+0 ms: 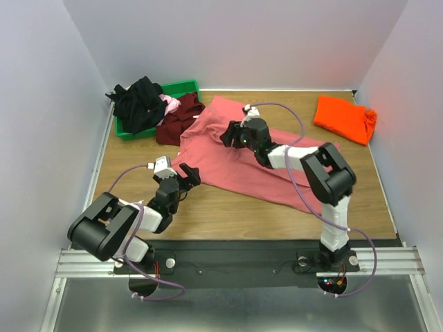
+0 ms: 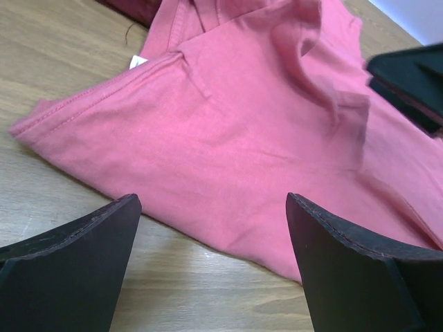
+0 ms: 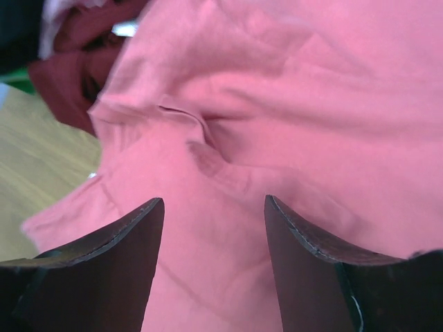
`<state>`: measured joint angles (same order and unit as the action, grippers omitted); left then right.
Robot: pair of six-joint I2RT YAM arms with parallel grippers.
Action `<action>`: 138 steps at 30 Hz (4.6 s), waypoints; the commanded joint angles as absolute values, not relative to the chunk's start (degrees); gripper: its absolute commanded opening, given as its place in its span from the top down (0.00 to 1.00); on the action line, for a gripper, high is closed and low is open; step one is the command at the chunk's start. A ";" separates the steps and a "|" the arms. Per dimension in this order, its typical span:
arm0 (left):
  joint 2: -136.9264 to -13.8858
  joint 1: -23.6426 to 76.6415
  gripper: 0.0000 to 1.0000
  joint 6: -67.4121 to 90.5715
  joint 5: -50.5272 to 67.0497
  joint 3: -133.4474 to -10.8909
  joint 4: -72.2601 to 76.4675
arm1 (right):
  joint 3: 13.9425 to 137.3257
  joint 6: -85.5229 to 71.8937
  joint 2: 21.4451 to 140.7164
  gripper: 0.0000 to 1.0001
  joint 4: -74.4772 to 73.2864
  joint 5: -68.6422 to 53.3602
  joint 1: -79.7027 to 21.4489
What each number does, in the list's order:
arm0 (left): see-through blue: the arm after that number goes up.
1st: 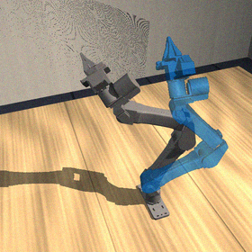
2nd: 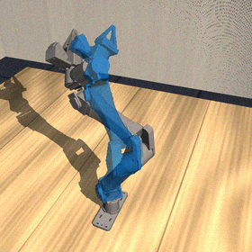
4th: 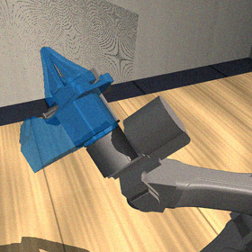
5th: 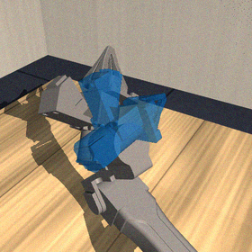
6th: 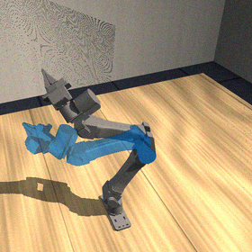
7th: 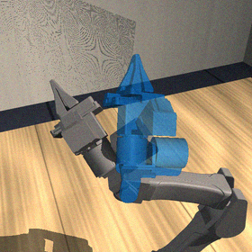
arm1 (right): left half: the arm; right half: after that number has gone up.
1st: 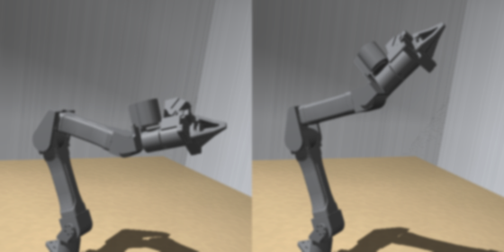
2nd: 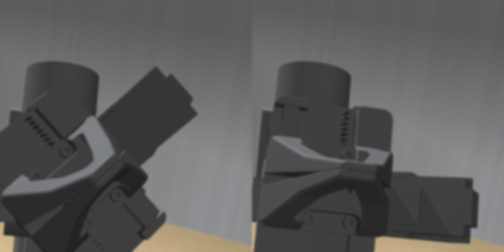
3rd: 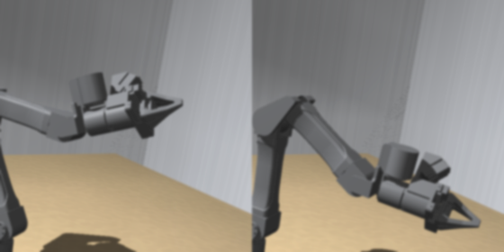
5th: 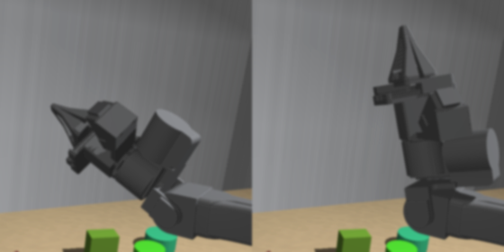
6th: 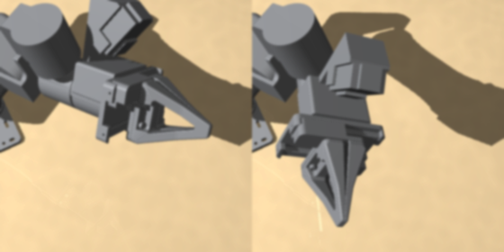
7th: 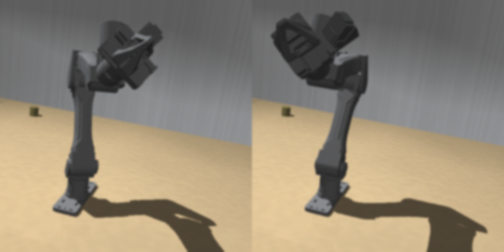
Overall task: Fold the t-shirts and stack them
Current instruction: Fold the tshirt
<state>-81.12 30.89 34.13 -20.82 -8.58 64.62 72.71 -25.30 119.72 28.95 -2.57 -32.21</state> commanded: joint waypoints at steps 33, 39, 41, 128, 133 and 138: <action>-100.28 46.67 0.02 30.85 -15.73 -25.67 74.53 | 28.92 -35.07 76.20 0.23 13.09 13.10 -30.41; -100.46 46.76 0.02 31.29 -15.82 -23.65 76.11 | 29.00 -34.80 79.19 0.23 14.23 12.75 -27.07; -100.20 46.67 0.02 31.03 -16.34 -23.03 76.20 | 29.00 -34.54 79.89 0.22 15.90 12.31 -25.23; -73.67 51.86 0.03 38.06 -26.53 -12.21 47.30 | 23.01 -39.47 53.79 0.16 -2.29 1.21 -15.90; -67.58 50.11 0.01 30.87 -35.50 -18.18 43.68 | 25.75 -36.04 57.90 0.15 5.95 2.20 -18.36; -77.40 45.45 0.01 27.16 -32.02 -24.77 48.06 | 31.18 -32.88 69.74 0.15 13.35 3.16 -21.88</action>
